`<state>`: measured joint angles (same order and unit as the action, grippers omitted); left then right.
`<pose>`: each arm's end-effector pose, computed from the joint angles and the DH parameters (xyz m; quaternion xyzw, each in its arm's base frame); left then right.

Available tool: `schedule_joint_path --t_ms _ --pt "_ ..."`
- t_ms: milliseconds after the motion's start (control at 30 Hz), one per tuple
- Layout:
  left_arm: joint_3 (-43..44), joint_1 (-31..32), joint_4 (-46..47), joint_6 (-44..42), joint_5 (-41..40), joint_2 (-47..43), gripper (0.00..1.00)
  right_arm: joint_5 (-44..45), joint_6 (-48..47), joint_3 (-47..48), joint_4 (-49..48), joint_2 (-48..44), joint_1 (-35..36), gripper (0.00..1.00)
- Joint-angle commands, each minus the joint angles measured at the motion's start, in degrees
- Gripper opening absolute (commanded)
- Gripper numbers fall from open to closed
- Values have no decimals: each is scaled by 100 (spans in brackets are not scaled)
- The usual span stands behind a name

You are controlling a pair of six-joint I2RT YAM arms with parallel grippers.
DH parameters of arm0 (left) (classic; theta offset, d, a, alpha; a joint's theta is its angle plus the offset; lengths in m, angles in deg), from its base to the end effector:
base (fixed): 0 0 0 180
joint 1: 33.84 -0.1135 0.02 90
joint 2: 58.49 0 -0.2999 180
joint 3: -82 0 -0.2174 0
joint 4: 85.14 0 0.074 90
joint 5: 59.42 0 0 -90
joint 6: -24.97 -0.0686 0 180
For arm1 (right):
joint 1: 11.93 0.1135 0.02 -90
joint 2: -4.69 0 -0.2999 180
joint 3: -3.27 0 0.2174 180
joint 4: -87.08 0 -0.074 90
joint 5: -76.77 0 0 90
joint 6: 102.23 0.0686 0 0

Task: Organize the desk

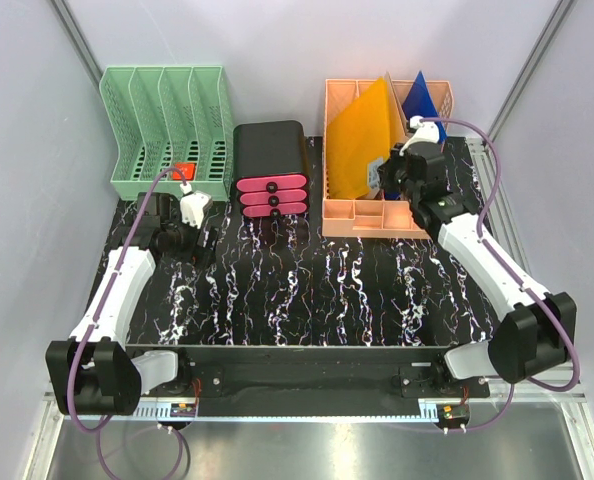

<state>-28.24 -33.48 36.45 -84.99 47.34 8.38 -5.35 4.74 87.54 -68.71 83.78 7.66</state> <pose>0.1983 -0.0210 0.2851 0.2092 0.9224 -0.0873 0.3126 0.2989 0.0964 0.3813 0.0213 0.8130 0.1285 0.5674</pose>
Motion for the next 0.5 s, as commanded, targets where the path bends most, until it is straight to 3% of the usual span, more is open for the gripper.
schedule_joint_path --t_ms 0,133,233,467 --pt "93 -27 100 -34 100 -60 99 126 69 1302 1144 149 18 4" --pt "85 -27 100 -51 109 -86 99 47 140 3259 2729 1184 18 2" --pt "49 -27 108 -69 109 -104 99 -172 183 4062 3478 1669 18 0" --pt "5 -27 100 -121 21 -166 99 -261 166 4197 3638 1882 36 0"
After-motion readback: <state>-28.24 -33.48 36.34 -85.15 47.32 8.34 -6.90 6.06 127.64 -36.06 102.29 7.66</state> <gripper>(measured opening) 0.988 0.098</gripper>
